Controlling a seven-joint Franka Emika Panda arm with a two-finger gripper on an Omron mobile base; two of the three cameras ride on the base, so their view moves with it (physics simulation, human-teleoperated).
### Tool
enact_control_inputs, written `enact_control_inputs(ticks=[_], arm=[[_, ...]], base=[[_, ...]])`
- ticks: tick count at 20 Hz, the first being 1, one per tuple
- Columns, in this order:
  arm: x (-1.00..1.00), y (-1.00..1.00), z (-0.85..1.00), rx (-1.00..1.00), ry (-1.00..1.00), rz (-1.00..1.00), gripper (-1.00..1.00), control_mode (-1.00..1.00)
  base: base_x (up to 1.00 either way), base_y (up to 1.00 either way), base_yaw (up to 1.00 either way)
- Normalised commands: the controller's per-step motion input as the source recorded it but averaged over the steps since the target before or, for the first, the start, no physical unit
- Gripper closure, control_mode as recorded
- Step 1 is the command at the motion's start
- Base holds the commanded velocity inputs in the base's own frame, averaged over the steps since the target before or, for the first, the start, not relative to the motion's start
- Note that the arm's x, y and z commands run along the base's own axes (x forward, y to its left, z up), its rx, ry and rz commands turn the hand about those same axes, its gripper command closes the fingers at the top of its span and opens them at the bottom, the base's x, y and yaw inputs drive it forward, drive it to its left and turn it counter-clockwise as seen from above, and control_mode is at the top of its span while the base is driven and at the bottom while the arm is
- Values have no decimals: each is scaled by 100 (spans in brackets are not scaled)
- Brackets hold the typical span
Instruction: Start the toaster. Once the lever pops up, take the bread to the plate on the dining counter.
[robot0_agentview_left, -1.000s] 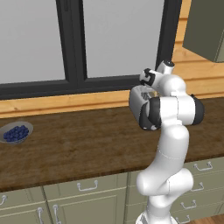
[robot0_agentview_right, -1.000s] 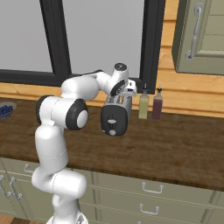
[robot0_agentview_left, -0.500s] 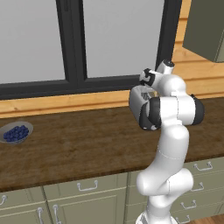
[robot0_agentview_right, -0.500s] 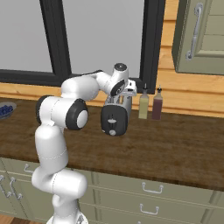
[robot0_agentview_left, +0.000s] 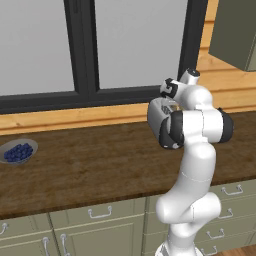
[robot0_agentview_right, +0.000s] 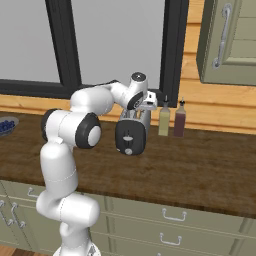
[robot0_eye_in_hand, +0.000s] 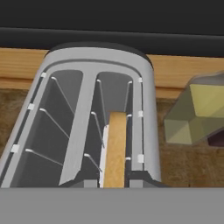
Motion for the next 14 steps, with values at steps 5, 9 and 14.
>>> enact_control_inputs(ticks=[5,9,14], arm=[[0,0,-10,0,1,0,100,-100],[-2,0,-2,0,1,0,100,-100],[-41,0,60,0,-6,0,100,-100]], base=[[0,0,0],[0,0,0],[0,0,0]])
